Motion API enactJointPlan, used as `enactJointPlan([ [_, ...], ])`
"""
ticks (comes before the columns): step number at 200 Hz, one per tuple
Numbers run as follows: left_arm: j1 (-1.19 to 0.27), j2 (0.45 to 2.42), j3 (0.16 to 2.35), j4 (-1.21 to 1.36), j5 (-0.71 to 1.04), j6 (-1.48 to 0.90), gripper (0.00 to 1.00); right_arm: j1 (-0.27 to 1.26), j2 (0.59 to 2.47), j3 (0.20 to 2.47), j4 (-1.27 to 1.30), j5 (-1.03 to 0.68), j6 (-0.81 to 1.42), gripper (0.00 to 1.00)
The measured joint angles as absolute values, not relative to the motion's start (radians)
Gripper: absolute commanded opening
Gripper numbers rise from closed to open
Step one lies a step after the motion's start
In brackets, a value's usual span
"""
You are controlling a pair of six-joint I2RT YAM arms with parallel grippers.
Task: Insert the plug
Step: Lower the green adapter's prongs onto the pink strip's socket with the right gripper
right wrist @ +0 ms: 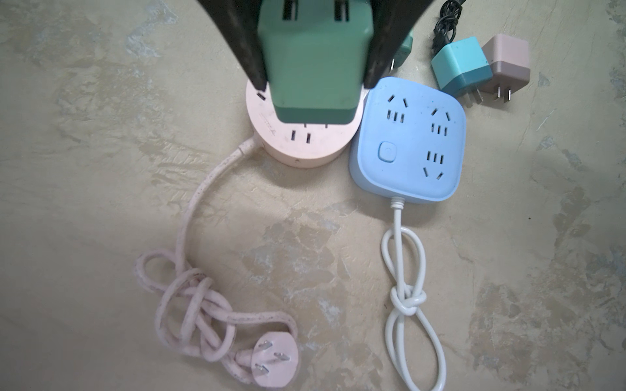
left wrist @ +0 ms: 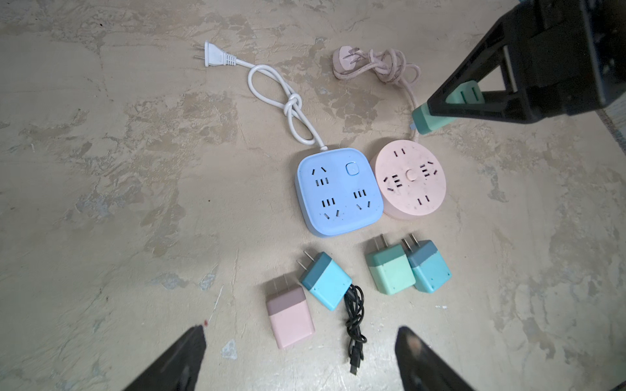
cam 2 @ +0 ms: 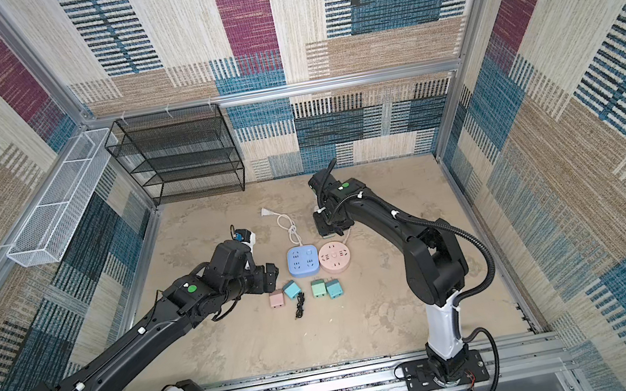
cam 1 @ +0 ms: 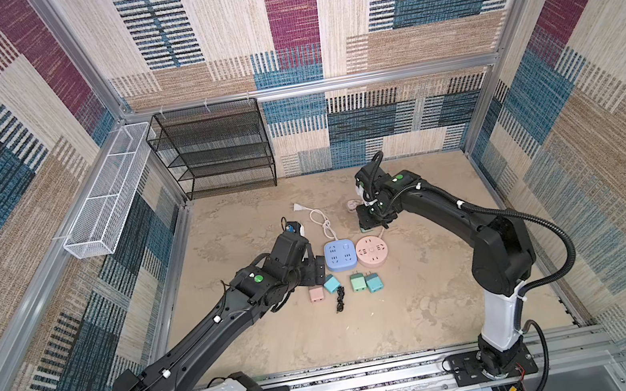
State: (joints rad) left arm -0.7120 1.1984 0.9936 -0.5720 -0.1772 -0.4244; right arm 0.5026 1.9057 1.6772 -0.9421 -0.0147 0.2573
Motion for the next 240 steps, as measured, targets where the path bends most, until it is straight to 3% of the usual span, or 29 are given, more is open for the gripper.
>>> enactJointPlan([
  [81,-0.716,1.198,0.965,-0.501,-0.098,-0.427,0.89,0.503,1.941,1.636,-0.936,-0.014,0.257,0.00],
  [240,-0.716,1.176,0.931,-0.461,-0.102,-0.447,0.88,0.501,1.972,1.618,-0.911,-0.004,0.261,0.00],
])
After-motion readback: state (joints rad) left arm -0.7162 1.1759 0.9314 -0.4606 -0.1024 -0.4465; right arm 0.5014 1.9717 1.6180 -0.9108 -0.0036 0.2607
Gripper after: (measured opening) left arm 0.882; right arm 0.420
